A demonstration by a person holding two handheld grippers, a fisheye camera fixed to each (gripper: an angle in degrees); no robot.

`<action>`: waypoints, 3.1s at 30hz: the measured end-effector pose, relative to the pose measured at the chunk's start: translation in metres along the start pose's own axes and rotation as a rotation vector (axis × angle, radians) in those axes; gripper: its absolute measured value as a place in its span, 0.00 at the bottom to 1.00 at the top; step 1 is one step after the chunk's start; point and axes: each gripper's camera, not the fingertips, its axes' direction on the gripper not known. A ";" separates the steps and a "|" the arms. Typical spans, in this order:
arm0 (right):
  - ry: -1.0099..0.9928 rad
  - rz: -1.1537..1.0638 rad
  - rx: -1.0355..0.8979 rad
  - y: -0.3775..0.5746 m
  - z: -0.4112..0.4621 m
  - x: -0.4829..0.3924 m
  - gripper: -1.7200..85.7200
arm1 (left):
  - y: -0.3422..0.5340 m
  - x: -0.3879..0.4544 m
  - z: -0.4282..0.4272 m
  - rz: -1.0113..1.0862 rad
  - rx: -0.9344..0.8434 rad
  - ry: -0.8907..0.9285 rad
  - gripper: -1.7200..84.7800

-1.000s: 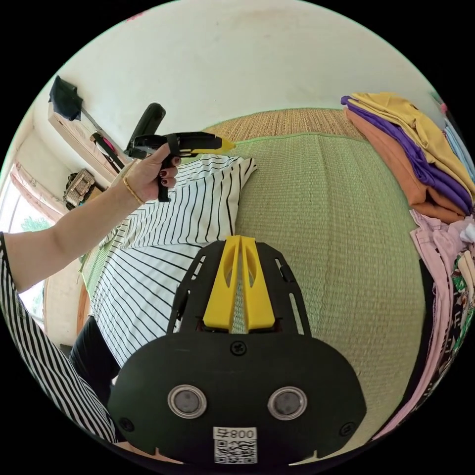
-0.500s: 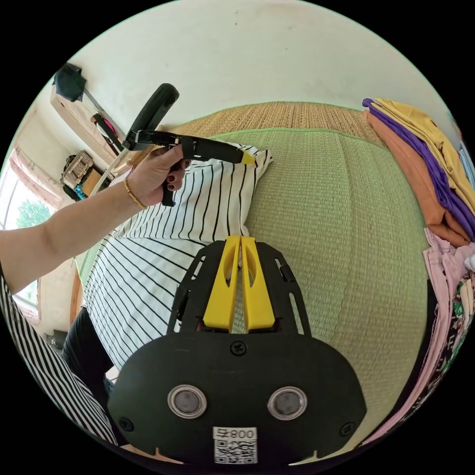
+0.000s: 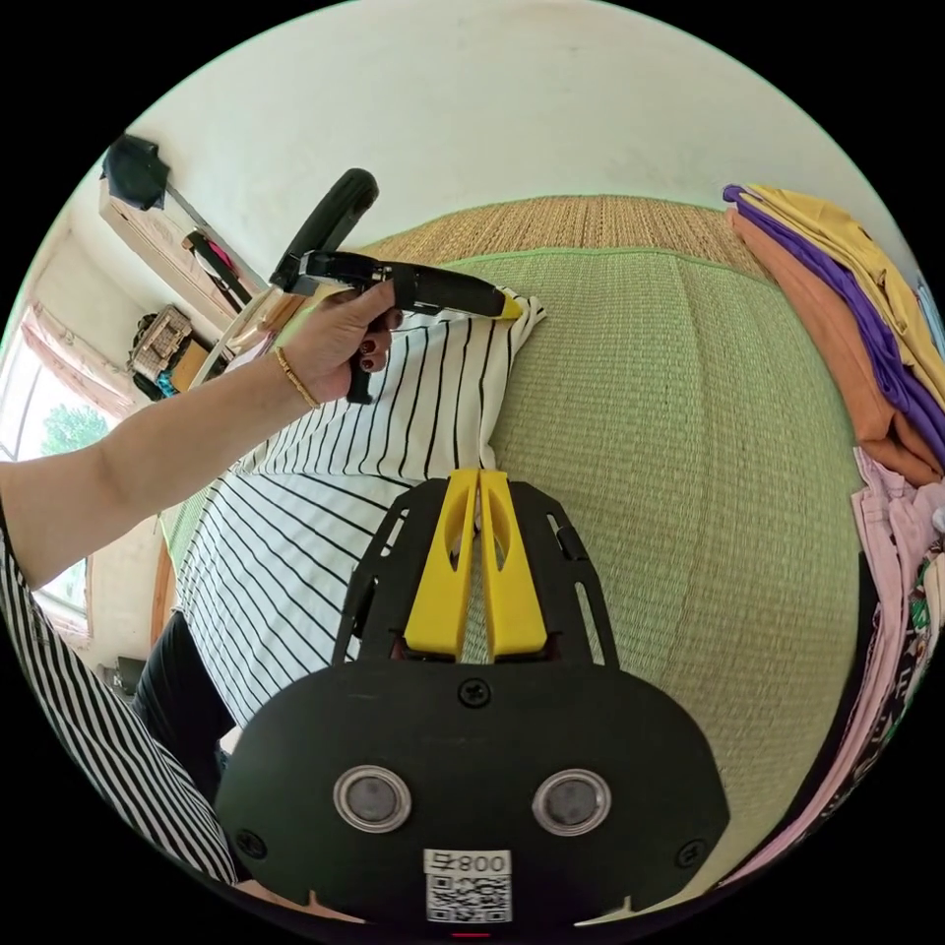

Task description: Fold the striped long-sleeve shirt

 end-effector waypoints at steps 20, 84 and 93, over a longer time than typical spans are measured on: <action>0.059 0.001 0.012 -0.018 -0.019 -0.031 0.02 | 0.271 -0.029 -0.098 -0.092 0.062 0.008 0.02; -0.186 -0.806 -0.496 -0.291 0.206 -0.749 0.04 | 1.061 -0.221 -0.372 -0.763 0.645 -0.042 0.08; -0.745 -0.300 -0.354 -0.362 0.163 -0.619 0.03 | 1.088 -0.233 -0.402 -0.780 0.802 -0.017 0.11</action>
